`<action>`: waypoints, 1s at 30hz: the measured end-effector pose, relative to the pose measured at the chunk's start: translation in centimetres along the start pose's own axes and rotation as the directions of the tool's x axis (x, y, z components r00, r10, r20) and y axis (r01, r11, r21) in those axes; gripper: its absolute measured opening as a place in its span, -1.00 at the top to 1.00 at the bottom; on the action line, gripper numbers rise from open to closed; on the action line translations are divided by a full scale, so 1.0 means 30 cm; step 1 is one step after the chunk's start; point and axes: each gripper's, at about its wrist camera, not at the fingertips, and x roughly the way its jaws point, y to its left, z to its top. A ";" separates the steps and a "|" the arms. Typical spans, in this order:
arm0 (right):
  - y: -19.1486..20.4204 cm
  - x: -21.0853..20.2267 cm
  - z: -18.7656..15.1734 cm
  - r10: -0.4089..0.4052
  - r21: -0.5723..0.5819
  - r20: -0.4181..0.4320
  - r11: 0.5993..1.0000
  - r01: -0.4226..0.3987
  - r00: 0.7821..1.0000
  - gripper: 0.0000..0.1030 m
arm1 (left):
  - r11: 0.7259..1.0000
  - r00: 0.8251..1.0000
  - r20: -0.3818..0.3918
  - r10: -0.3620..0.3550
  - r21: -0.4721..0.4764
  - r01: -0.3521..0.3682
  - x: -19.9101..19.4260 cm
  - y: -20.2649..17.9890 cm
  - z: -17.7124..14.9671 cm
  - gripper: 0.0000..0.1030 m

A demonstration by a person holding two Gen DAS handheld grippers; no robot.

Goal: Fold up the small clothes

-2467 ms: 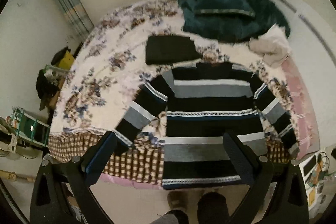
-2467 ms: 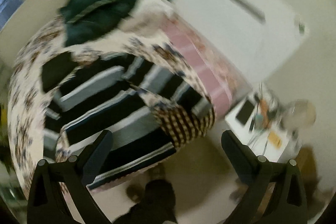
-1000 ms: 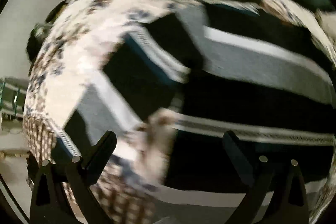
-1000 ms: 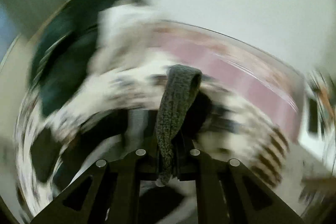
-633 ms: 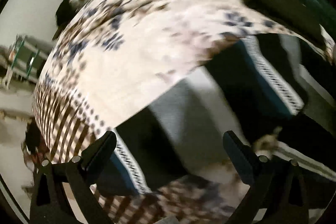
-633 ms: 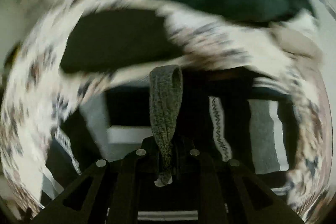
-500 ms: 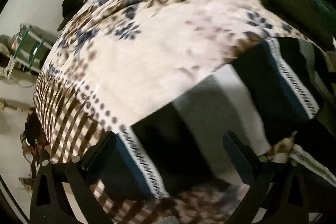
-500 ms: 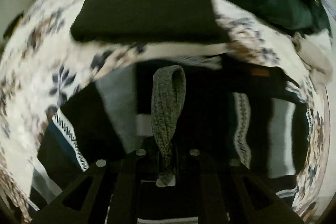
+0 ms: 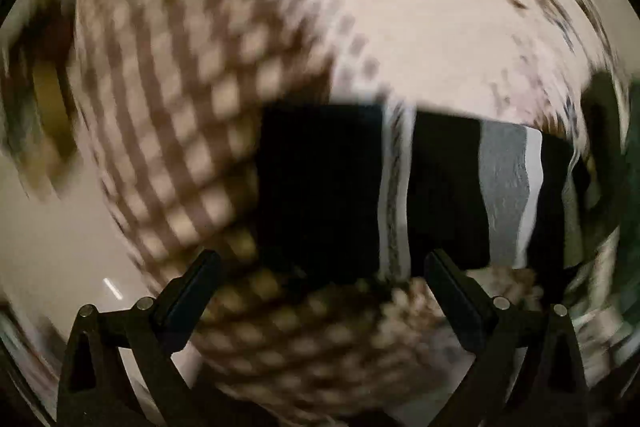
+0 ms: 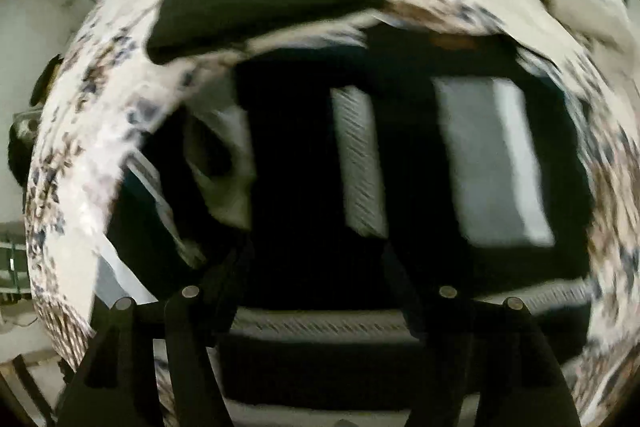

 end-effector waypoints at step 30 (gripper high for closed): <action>-0.670 -0.002 -0.242 0.051 0.218 -0.056 0.975 -0.038 0.997 -0.49 | 0.919 0.775 0.543 -0.323 0.376 0.119 -0.375 -0.754 -0.169 0.92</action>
